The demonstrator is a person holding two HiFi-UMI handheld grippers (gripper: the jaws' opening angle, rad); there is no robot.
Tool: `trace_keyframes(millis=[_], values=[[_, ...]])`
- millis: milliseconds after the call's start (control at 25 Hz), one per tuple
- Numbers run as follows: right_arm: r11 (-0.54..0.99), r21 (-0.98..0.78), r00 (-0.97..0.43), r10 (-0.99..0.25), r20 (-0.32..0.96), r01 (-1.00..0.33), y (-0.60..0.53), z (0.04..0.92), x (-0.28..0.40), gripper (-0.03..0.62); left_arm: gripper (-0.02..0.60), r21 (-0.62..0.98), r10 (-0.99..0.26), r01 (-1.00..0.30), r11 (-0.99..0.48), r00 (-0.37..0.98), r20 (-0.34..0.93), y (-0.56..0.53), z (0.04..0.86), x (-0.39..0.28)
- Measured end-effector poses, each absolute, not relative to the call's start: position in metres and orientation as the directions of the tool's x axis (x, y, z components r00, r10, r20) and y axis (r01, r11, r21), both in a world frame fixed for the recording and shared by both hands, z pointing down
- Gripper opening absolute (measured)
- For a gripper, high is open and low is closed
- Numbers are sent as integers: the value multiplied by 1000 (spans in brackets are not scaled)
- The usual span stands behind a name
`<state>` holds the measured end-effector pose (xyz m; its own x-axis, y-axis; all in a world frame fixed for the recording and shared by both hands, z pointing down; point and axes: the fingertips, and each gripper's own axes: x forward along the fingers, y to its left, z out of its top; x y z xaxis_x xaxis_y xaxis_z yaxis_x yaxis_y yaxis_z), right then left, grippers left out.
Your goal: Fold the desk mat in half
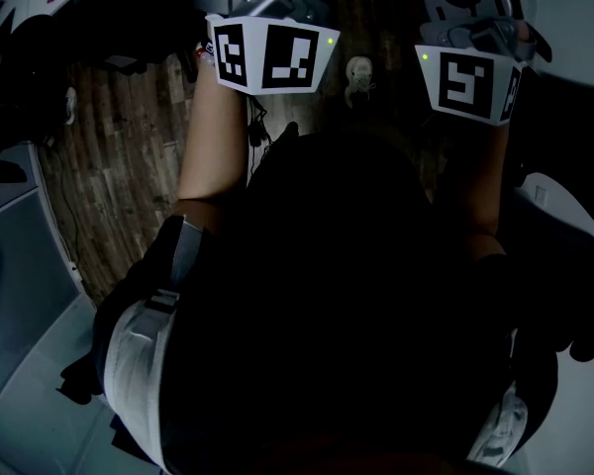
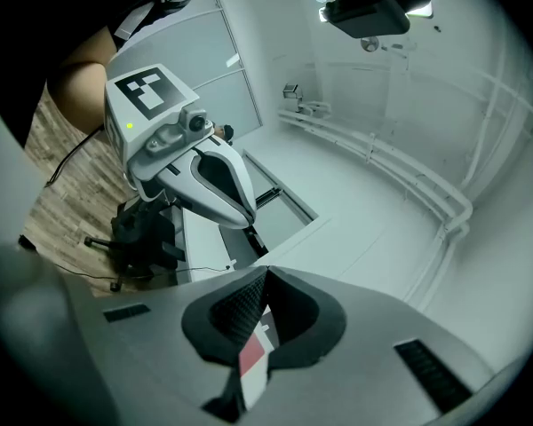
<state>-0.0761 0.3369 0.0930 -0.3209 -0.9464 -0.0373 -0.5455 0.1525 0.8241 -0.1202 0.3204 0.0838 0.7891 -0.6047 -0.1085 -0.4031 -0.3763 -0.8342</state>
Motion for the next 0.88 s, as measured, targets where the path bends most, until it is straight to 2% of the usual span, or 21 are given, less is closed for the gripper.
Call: trace_keyframes(millis=[880], values=[[208,820,-435,-899,-54,-533,134,88,17,29,12,-849,-729,-420,-321,681,-61,120,92,-44]])
